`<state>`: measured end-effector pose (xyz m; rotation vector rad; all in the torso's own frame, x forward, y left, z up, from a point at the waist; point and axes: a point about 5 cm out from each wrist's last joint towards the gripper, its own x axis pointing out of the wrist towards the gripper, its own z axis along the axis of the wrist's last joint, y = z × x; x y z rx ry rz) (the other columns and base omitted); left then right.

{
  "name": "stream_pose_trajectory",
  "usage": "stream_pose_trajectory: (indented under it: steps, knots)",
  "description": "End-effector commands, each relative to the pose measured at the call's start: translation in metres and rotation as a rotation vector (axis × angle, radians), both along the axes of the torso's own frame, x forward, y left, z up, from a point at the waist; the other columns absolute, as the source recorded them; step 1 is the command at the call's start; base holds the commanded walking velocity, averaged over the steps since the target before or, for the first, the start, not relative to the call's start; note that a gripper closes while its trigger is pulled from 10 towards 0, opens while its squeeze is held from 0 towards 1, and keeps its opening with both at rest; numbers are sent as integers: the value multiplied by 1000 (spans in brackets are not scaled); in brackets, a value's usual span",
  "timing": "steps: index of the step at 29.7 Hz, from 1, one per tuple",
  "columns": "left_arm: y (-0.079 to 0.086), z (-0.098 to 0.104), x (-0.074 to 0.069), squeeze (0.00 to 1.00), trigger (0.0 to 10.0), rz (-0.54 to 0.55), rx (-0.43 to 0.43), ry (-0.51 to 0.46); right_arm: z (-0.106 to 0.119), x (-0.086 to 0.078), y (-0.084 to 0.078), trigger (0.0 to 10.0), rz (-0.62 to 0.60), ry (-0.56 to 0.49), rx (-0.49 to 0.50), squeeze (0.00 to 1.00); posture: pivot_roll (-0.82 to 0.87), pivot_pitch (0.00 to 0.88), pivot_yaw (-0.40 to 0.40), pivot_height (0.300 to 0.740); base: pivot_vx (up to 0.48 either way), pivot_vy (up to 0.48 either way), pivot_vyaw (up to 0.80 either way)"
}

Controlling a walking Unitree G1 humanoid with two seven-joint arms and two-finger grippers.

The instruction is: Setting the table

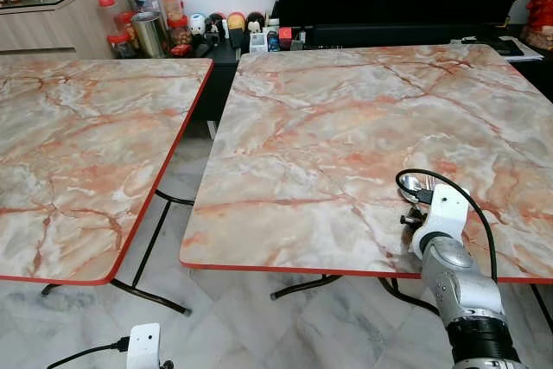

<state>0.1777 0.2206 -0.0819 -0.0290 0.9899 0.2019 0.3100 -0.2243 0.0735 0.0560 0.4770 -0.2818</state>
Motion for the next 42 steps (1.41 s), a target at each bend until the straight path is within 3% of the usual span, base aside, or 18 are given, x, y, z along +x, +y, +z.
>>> stream_pose_trajectory:
  steps: [1,19,23,24,25,26,27,33,42]
  knots:
    - [2,0,-1,0,10000,17,-5,12,-4,2,9,0,40,22,15,0,-43,0,54,740,0,0,0]
    - [4,-2,-5,0,10000,44,-11,13,-3,5,14,0,77,5,14,0,-47,0,47,740,0,0,0]
    - [7,-2,-7,0,10000,55,-3,9,0,7,18,0,102,-21,18,0,-49,0,47,740,0,0,0]
    - [8,-1,-7,0,10000,59,2,5,9,11,20,0,122,-74,-8,0,-47,0,45,740,0,0,0]
    - [8,-1,-7,0,10000,61,4,4,14,13,21,6431,128,-111,-33,0,-46,0,45,740,0,0,0]
    - [9,-1,-6,0,10000,66,11,-1,26,18,22,10000,133,-183,-48,0,-46,0,45,740,0,0,0]
    - [9,-1,-6,0,10000,69,14,-5,36,21,25,10000,140,-250,-49,0,-46,0,44,740,0,0,0]
    - [9,-1,-6,0,10000,85,4,-9,58,29,30,10000,151,-378,-62,0,-36,0,35,740,0,51,0]
    - [10,0,-4,0,10000,105,10,-16,65,30,34,10000,158,-430,-75,0,-15,0,38,740,0,436,0]
